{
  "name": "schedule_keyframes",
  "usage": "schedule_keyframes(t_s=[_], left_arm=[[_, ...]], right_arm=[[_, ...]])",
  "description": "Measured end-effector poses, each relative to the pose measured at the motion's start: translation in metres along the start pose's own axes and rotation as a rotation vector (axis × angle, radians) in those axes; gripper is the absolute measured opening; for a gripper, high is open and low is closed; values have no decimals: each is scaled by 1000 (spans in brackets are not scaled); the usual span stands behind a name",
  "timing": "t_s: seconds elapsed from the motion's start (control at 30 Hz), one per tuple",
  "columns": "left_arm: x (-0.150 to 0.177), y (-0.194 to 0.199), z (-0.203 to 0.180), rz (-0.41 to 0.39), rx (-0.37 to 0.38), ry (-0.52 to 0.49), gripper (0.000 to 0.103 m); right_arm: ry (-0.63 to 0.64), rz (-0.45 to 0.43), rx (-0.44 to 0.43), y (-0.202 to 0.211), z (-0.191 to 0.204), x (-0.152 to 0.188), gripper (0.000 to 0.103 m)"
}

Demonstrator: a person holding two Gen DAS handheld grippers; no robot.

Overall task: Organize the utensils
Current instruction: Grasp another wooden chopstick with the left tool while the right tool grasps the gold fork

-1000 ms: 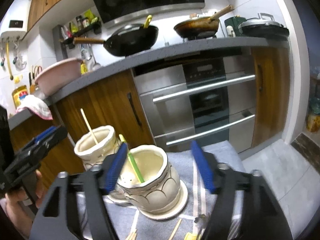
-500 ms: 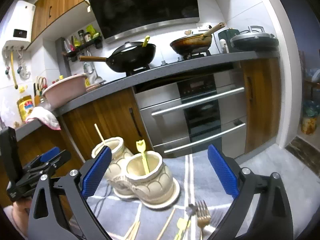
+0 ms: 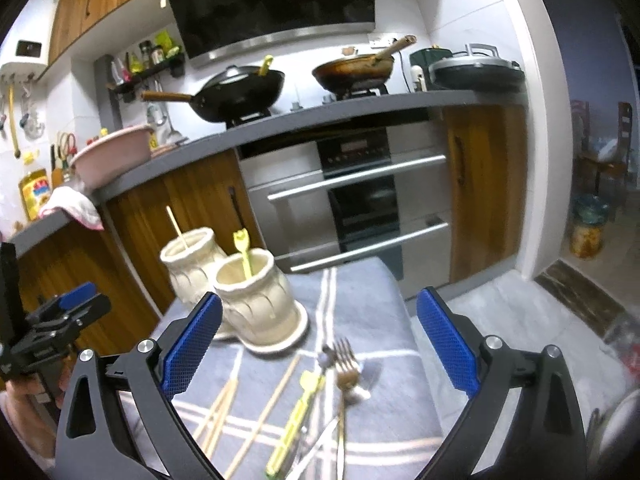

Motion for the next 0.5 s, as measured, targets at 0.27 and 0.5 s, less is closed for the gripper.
schedule_keyframes(t_s=[0.27,0.5], left_arm=[[36,-8,-10,120,-5,-34,98],[67,-23,-15,227,-39,-80,98]], right_arm=[[69,105,53,-6,-4,32,97],[103,183,76,-14,-7,55,97]])
Point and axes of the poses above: each gripper's, at about its wrist camera, not at the fingertips, and y roughly against the way its jaws point, z to its left, x to its underside, the point moved 4 cm from there along -y, roughly the way its jaws point, and after that the axes turned 8 degrees about y, right-handed, at the moved point
